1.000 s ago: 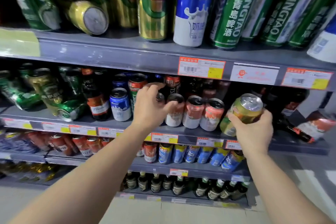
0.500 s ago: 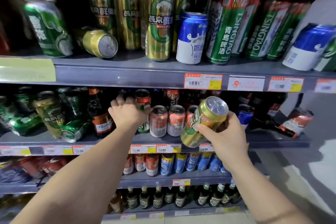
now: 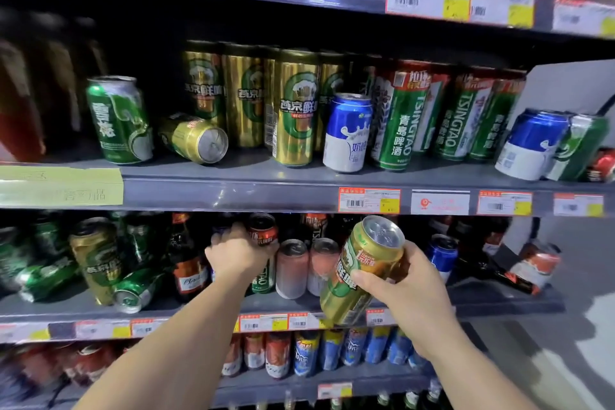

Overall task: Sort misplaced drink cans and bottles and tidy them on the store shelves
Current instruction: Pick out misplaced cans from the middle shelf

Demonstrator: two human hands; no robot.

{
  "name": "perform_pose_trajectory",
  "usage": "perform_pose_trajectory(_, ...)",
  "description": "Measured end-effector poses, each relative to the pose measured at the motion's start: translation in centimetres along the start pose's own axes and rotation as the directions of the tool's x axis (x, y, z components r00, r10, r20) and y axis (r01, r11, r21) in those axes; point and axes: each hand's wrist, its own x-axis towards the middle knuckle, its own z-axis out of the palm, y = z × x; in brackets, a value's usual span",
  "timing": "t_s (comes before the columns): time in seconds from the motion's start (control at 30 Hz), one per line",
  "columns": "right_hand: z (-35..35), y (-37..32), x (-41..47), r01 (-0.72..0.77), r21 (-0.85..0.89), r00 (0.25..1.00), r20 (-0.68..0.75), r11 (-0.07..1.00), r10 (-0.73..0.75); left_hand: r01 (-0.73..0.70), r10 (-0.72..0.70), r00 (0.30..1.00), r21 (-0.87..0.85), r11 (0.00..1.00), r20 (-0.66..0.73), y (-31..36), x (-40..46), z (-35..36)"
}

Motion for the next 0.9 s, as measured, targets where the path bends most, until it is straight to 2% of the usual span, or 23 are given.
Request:
perform_pose_trajectory(0.1,-0.1,-0.4,0.0,0.007,0.018,1.000,0.026,1.000,-0.007,-0.023,0.028,0.999,-0.238,0.971,0.021,-1.1,-1.0,-0.7)
perform_pose_trajectory(0.2,-0.1,-1.1,0.5,0.008,0.016,0.998,0.057,1.000,-0.009,-0.049,0.082,0.996,-0.506,0.861,0.045,-1.4,-2.8,-2.2)
perform_pose_trajectory(0.27,0.0,-1.8,0.8,0.016,0.028,0.997,0.077,0.999,-0.018,-0.131,0.160,0.987,-0.588,0.798,-0.002,-0.9,-3.7,-3.9)
perform_pose_trajectory(0.37,0.4,-3.2,1.4,0.025,0.058,0.990,0.137,0.998,-0.032,-0.205,0.237,0.971,-0.638,0.742,-0.036,-0.6,-4.8,-7.2)
perform_pose_trajectory(0.53,1.1,-7.2,2.4,0.089,0.079,0.972,0.209,0.993,-0.104,-0.109,0.262,0.956,-0.676,0.728,0.128,-2.7,-7.4,-11.3)
perform_pose_trajectory(0.6,1.7,-9.3,2.9,0.115,0.095,0.962,0.238,0.989,-0.135,-0.088,0.250,0.959,-0.694,0.714,0.136,-3.6,-8.0,-13.2)
perform_pose_trajectory(0.77,4.6,-14.4,4.0,0.215,0.151,0.938,0.242,0.965,-0.247,-0.086,0.187,0.981,-0.762,0.642,0.047,-4.0,-8.1,-19.2)
perform_pose_trajectory(0.9,6.8,-17.8,5.2,0.280,0.173,0.944,0.128,0.944,-0.303,-0.114,0.170,0.985,-0.811,0.574,-0.019,-4.0,-6.6,-23.3)
